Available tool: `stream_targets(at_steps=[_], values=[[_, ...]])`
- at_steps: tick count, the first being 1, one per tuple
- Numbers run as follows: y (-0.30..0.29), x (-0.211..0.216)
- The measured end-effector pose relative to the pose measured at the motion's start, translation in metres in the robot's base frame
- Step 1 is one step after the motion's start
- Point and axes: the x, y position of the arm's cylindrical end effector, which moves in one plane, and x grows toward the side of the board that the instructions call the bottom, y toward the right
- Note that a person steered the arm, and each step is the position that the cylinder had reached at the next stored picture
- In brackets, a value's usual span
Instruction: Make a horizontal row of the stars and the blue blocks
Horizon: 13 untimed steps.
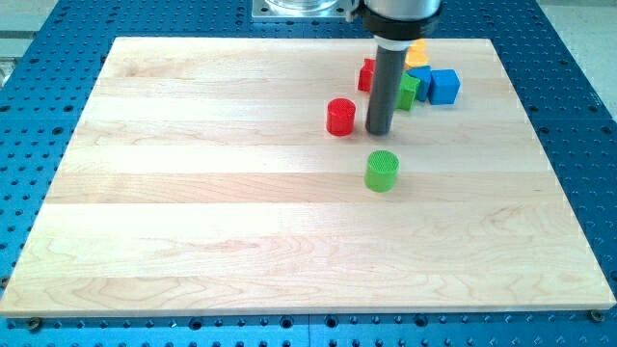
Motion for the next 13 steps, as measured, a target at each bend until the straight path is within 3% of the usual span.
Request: stream_targets(at_steps=[2,3,4,6,7,9,10,11,13], values=[[0.045,-0.071],[0.046,-0.055],[0.042,-0.002],[0.095,-0.028],[0.107,-0.035],[0.109,-0.088],[0.082,-0.041],[0.05,-0.047],[0.058,-0.052]])
